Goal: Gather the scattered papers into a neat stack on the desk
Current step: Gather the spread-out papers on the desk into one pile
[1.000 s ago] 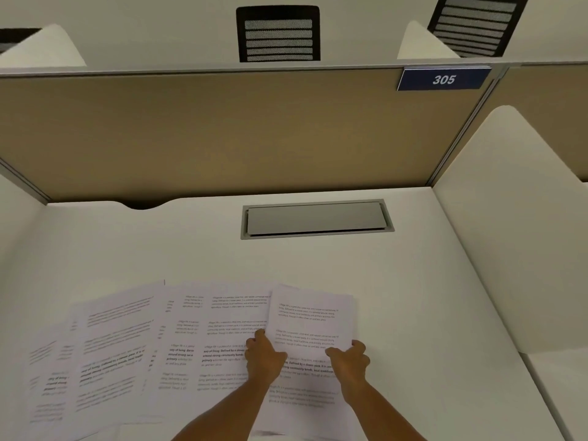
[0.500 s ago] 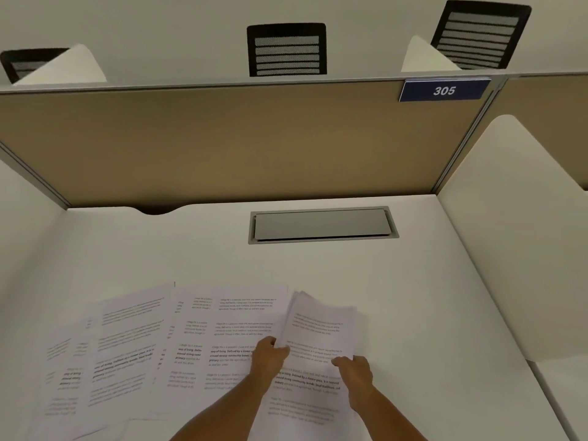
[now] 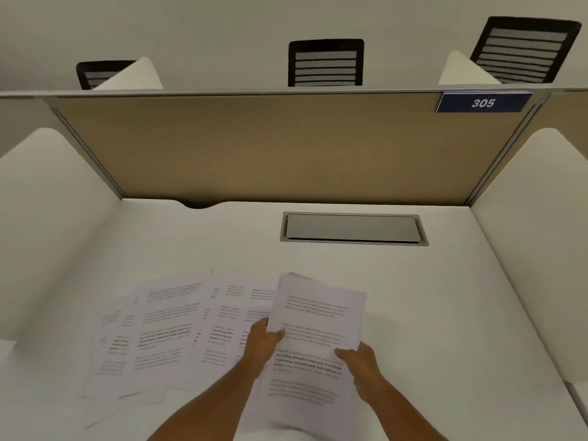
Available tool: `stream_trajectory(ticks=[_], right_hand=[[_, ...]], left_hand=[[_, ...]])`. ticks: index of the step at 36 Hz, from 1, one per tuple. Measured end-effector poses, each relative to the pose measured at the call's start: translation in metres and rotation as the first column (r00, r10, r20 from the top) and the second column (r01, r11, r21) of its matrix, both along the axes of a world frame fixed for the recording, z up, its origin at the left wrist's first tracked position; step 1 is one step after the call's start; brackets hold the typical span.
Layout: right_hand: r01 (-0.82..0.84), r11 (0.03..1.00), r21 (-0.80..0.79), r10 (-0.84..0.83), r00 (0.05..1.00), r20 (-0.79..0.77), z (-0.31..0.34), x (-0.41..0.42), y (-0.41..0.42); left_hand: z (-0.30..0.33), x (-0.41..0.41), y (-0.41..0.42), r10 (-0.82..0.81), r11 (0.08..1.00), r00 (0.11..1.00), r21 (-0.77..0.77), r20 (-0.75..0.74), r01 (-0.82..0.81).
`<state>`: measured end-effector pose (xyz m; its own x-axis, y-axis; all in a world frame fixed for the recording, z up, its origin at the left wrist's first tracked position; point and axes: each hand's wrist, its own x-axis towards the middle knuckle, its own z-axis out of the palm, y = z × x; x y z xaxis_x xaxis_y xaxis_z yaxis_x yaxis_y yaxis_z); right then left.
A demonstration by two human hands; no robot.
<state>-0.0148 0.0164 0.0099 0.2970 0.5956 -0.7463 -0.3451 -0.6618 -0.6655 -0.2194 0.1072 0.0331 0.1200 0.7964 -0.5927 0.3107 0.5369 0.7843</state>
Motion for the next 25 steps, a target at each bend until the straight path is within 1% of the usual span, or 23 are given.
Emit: stream_trajectory(ticks=[4,7,10,15,18,19,21,23,24,25], right_hand=[[-0.026,0.999,0.038,0.026,1.0,0.003,0.005,-0.022,0.016],[-0.047,0.998,0.043,0.046,0.999,0.006,0.005,-0.043,0.031],[-0.076,0.997,0.022,0.075,0.995,0.069,0.0,-0.062,0.044],[-0.104,0.995,-0.007,0.104,0.988,0.116,-0.007,-0.086,0.06],[-0.126,0.992,-0.027,0.129,0.981,0.147,-0.012,-0.096,0.066],[-0.126,0.991,-0.038,0.13,0.978,0.164,-0.013,-0.099,0.068],[-0.129,0.986,-0.105,0.152,0.954,0.259,-0.015,-0.106,0.073],[-0.145,0.963,-0.225,0.224,0.899,0.376,-0.019,-0.111,0.077],[-0.154,0.946,-0.285,0.264,0.875,0.406,-0.019,-0.113,0.078],[-0.156,0.933,-0.325,0.29,0.859,0.421,-0.02,-0.115,0.08]], left_hand=[[0.001,-0.014,0.003,0.044,0.999,0.997,0.027,-0.061,-0.043],[0.003,-0.025,0.009,0.035,0.998,0.993,0.048,-0.114,-0.029],[0.002,-0.037,0.017,0.016,0.998,0.986,0.057,-0.164,-0.007],[-0.005,-0.049,0.031,-0.054,0.999,0.978,-0.009,-0.201,0.054],[-0.013,-0.049,0.039,-0.125,0.992,0.959,-0.032,-0.254,0.12],[-0.016,-0.049,0.041,-0.155,0.988,0.946,-0.035,-0.286,0.152],[-0.024,-0.049,0.046,-0.204,0.978,0.899,-0.04,-0.387,0.205],[-0.029,-0.048,0.051,-0.261,0.962,0.809,-0.067,-0.527,0.266],[-0.03,-0.048,0.053,-0.273,0.957,0.77,-0.079,-0.576,0.28],[-0.03,-0.048,0.055,-0.274,0.957,0.753,-0.088,-0.598,0.278]])
